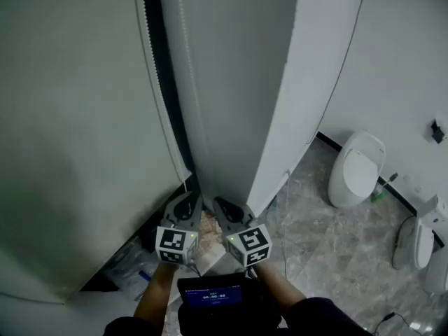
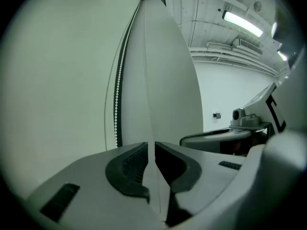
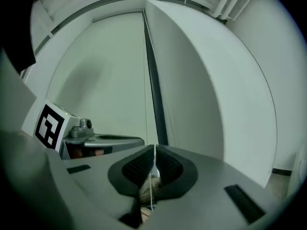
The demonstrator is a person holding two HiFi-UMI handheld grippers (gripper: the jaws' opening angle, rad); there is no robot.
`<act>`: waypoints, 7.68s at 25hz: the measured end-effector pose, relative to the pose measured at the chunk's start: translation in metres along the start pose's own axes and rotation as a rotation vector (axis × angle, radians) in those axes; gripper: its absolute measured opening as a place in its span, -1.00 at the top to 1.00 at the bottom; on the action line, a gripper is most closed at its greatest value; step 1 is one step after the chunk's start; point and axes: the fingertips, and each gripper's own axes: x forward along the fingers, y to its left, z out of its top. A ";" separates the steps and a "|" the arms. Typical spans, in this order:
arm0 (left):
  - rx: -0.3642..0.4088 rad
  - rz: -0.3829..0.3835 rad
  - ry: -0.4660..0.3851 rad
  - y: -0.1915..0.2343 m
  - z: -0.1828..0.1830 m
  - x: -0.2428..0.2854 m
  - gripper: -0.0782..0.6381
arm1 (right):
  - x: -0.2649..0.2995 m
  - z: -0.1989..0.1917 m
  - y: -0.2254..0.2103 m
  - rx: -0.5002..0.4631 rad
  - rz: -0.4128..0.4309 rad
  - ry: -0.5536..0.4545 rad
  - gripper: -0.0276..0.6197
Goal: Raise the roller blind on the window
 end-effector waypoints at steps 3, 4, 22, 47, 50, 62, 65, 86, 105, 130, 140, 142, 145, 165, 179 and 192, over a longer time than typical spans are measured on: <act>0.017 -0.013 0.012 -0.003 0.002 0.007 0.75 | -0.002 -0.003 -0.001 -0.007 -0.003 0.012 0.85; 0.026 -0.018 0.019 -0.004 0.002 0.010 0.74 | -0.003 -0.004 -0.002 -0.015 -0.010 0.019 0.85; 0.143 -0.043 0.021 0.004 0.034 0.060 0.75 | -0.009 0.003 0.000 -0.080 0.017 0.037 0.85; -0.022 0.092 0.159 0.055 -0.084 -0.045 0.76 | 0.072 0.132 0.122 -0.267 0.307 -0.087 0.86; -0.057 0.096 0.172 0.060 -0.082 -0.054 0.75 | 0.074 0.131 0.126 -0.298 0.293 -0.097 0.88; -0.119 0.127 -0.200 0.076 0.085 -0.113 0.75 | 0.085 0.058 0.146 -0.352 0.415 0.033 0.89; -0.041 0.152 -0.195 0.072 0.112 -0.117 0.75 | 0.080 0.016 0.165 -0.349 0.481 0.106 0.89; -0.109 0.358 0.139 0.054 -0.046 -0.121 0.76 | 0.035 0.095 0.151 -0.014 0.753 0.015 0.67; -0.306 0.319 0.014 0.070 -0.065 -0.205 0.75 | 0.045 0.075 0.229 -0.138 0.671 0.016 0.85; -0.129 0.246 -0.006 0.076 -0.043 -0.245 0.75 | 0.015 -0.131 0.276 -0.146 0.606 0.451 0.88; -0.321 0.339 0.198 0.069 -0.156 -0.234 0.75 | 0.029 -0.001 0.269 -0.113 0.708 0.189 0.86; -0.347 0.358 0.213 0.070 -0.167 -0.233 0.75 | 0.028 0.009 0.277 -0.134 0.735 0.186 0.83; -0.346 0.381 0.225 0.070 -0.169 -0.233 0.75 | 0.031 0.013 0.277 -0.118 0.729 0.166 0.84; -0.056 0.420 -0.015 0.086 0.007 -0.262 0.74 | 0.030 -0.099 0.319 -0.232 0.811 0.299 0.86; -0.219 0.416 0.157 0.083 -0.102 -0.254 0.76 | 0.018 -0.104 0.273 -0.111 0.759 0.386 0.84; -0.300 0.415 0.251 0.076 -0.165 -0.253 0.76 | 0.025 0.049 0.294 -0.084 0.735 0.061 0.85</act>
